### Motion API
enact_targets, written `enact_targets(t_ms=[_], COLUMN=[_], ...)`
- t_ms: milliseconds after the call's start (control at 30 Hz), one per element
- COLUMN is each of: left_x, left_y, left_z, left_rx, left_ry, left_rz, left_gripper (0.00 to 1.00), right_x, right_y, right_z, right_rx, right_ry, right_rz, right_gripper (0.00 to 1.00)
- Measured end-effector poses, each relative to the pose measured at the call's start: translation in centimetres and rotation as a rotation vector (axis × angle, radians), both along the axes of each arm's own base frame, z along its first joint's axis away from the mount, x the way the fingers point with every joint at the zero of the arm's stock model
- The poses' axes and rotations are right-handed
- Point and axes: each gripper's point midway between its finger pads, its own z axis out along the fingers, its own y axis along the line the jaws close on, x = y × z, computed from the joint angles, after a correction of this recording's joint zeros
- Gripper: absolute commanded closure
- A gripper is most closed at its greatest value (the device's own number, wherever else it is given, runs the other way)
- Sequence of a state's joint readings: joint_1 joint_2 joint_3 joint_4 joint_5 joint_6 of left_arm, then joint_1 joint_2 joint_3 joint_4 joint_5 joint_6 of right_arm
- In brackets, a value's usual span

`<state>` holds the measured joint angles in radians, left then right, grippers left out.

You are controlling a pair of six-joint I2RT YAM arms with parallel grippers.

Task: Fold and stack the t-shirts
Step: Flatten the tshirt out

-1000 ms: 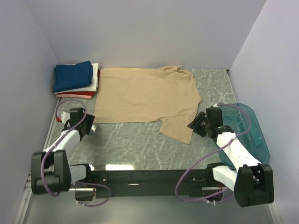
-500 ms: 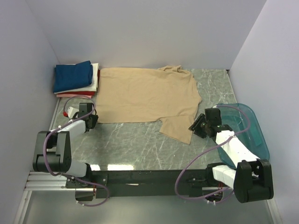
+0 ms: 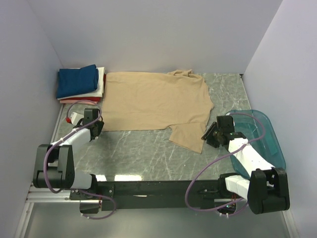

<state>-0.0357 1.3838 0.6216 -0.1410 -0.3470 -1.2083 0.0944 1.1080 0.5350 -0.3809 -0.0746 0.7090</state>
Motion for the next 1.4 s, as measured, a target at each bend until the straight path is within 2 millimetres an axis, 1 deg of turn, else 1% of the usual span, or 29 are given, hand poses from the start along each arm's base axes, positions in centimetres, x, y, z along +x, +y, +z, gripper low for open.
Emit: enact_targets(t_ms=[100, 133, 300, 433, 500, 567, 600, 633, 667, 733, 767, 833, 1000, 1233, 1400], left_x=[0.0, 0.0, -0.3, -0.3, 0.2, 0.7, 0.9, 1.1, 1.1, 1.2, 1.2, 1.2, 1.3, 1.3, 1.1], left_y=[0.2, 0.3, 0.1, -0.3, -0.4, -0.5, -0.5, -0.5, -0.6, -0.6, -0.6, -0.7, -0.8, -0.8, -0.8], left_z=[0.6, 0.7, 0.1, -1.1, -1.0, -1.1, -1.1, -1.2, -1.2, -1.4, -1.6, -1.7, -1.6, -1.4, -0.9], left_rx=[0.014, 0.021, 0.027, 0.034, 0.039, 0.047, 0.049, 0.051, 0.05, 0.05, 0.05, 0.048, 0.047, 0.049, 0.054], left_ry=[-0.012, -0.009, 0.017, 0.059, 0.056, 0.056, 0.056, 0.053, 0.052, 0.054, 0.059, 0.06, 0.056, 0.053, 0.041], left_rz=[0.001, 0.001, -0.003, -0.014, -0.017, -0.019, -0.018, -0.017, -0.017, -0.017, -0.018, -0.023, -0.033, -0.037, -0.046], left_gripper=[0.47, 0.46, 0.44, 0.44, 0.45, 0.48, 0.52, 0.58, 0.7, 0.81, 0.9, 0.99, 0.99, 0.99, 0.99], right_x=[0.0, 0.0, 0.0, 0.0, -0.1, -0.1, -0.2, -0.2, -0.3, -0.4, -0.5, -0.4, -0.3, 0.3, 0.4], right_y=[0.0, -0.1, -0.1, -0.1, -0.1, -0.2, -0.2, -0.2, -0.2, -0.3, -0.3, -0.3, -0.3, -0.3, -0.3], right_z=[0.0, 0.0, 0.0, -0.2, -0.3, -0.7, -0.9, -1.1, -1.3, -1.7, -1.9, -2.1, -2.8, -2.8, -2.8], right_rx=[-0.002, -0.002, -0.003, -0.007, -0.008, -0.01, -0.013, -0.014, -0.016, -0.019, -0.021, -0.026, -0.03, -0.029, -0.029], right_ry=[0.0, 0.0, 0.0, 0.005, 0.012, 0.025, 0.033, 0.041, 0.052, 0.068, 0.073, 0.077, 0.091, 0.069, 0.067], right_rz=[-0.002, -0.002, -0.002, -0.004, -0.004, -0.004, -0.005, -0.005, -0.005, -0.002, -0.001, 0.002, 0.006, 0.007, 0.004], right_gripper=[0.54, 0.54, 0.54, 0.54, 0.53, 0.53, 0.53, 0.53, 0.53, 0.53, 0.52, 0.52, 0.52, 0.52, 0.52])
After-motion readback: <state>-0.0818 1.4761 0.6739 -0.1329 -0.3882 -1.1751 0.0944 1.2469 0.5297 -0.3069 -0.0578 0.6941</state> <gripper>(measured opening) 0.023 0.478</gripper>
